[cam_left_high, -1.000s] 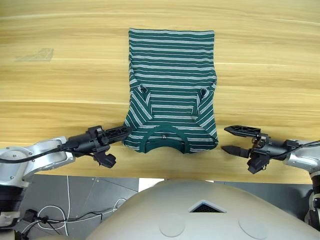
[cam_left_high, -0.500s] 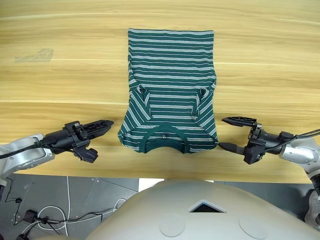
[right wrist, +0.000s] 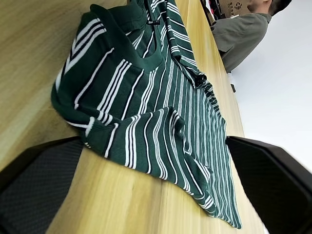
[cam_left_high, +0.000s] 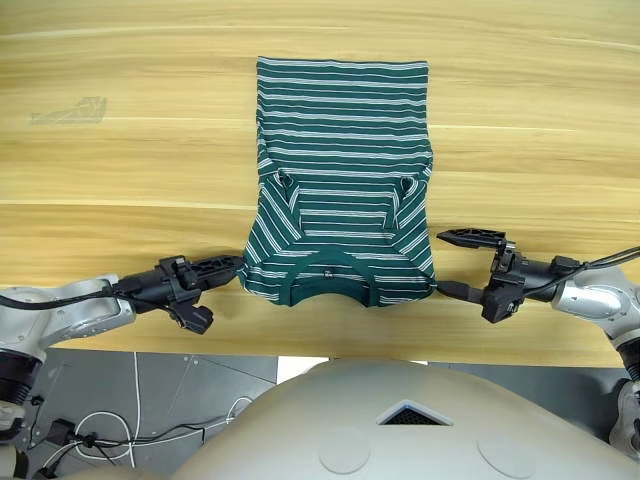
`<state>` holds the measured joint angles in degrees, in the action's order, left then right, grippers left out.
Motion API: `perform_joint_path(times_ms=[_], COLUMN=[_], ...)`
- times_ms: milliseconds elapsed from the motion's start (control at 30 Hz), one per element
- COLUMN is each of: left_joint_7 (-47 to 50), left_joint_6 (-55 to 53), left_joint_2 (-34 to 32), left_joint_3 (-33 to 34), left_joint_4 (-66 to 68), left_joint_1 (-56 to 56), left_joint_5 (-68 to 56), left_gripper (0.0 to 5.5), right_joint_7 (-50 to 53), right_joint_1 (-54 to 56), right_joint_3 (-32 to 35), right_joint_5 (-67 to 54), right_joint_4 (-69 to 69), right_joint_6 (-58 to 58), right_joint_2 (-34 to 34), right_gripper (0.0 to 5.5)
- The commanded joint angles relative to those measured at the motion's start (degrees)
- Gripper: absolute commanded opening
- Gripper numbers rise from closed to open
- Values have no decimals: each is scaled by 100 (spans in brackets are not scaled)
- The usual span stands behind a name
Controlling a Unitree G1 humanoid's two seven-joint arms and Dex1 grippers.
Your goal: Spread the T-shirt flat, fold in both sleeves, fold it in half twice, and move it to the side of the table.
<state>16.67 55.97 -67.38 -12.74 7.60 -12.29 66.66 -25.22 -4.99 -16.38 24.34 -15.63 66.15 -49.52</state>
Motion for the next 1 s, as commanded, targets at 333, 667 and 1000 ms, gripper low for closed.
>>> perform_joint_path(times_ms=[333, 667, 1000], left_joint_7=[-235, -448, -425], left_joint_6=[-192, -313, -389], left_joint_2=[54, 207, 267], left_joint_3=[-510, -707, -730], left_joint_4=[-31, -109, -55], left_joint_1=[237, 467, 409], left_joint_5=[-12, -140, -160], left_gripper=[191, 30, 1], right_joint_7=[-84, -50, -4], right_joint_1=[105, 521, 452], right_joint_3=[-268, -596, -719], right_joint_5=[391, 538, 483], right_joint_4=[-210, -465, -488], right_joint_6=[-190, -161, -255], right_joint_2=[44, 251, 247], right_gripper=[537, 540, 540])
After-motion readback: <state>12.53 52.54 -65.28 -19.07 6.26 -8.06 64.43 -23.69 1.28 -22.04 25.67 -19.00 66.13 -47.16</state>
